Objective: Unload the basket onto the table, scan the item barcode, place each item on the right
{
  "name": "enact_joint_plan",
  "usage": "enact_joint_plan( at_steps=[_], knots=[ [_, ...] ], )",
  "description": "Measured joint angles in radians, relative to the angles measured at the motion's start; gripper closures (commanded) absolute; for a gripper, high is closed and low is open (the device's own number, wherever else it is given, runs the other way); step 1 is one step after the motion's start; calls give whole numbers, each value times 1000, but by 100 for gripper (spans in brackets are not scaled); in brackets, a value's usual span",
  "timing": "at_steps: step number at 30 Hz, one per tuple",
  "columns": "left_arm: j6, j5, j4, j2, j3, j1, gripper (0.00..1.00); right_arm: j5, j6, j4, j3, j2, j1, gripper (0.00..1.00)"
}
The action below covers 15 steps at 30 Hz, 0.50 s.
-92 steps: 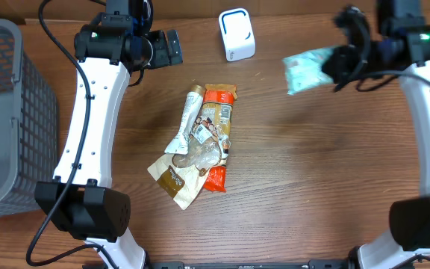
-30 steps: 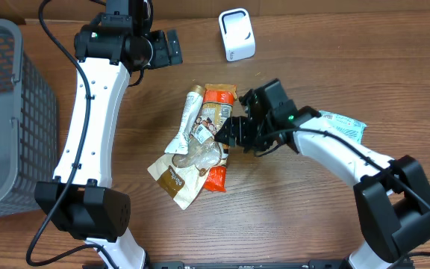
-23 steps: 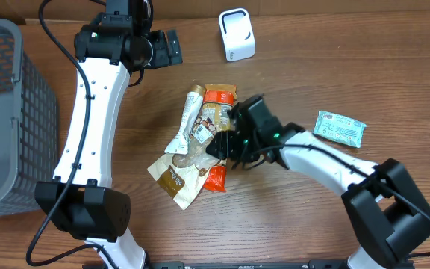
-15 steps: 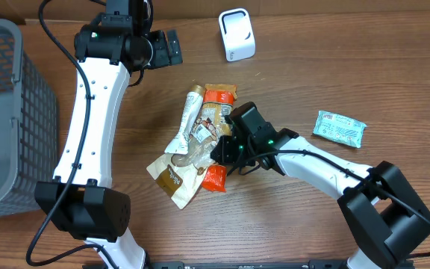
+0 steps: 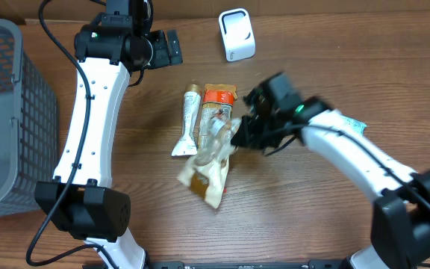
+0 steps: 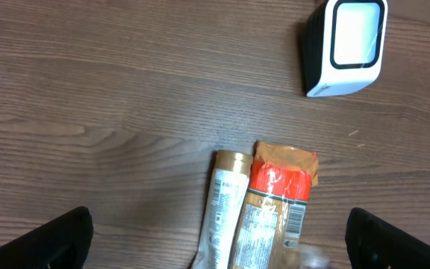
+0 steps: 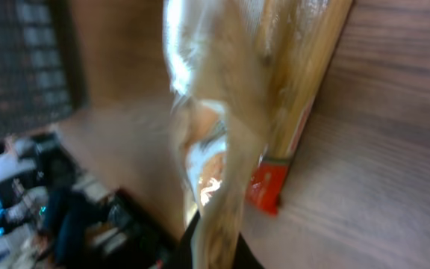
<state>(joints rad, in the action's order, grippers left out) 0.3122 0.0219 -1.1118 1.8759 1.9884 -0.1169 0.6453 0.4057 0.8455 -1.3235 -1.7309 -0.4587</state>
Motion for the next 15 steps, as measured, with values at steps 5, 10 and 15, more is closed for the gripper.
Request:
enact_joint_plan(
  at_steps=[5, 10, 15],
  knots=[
    [0, 0, 0, 0, 0, 0, 1, 53, -214, 283, -117, 25, 106, 97],
    [0, 0, 0, 0, 0, 0, 0, -5, -381, 375, -120, -27, 161, 97],
    [0, 0, 0, 0, 0, 0, 0, -105, -461, 295, -120, -184, 169, 93]
  ],
)
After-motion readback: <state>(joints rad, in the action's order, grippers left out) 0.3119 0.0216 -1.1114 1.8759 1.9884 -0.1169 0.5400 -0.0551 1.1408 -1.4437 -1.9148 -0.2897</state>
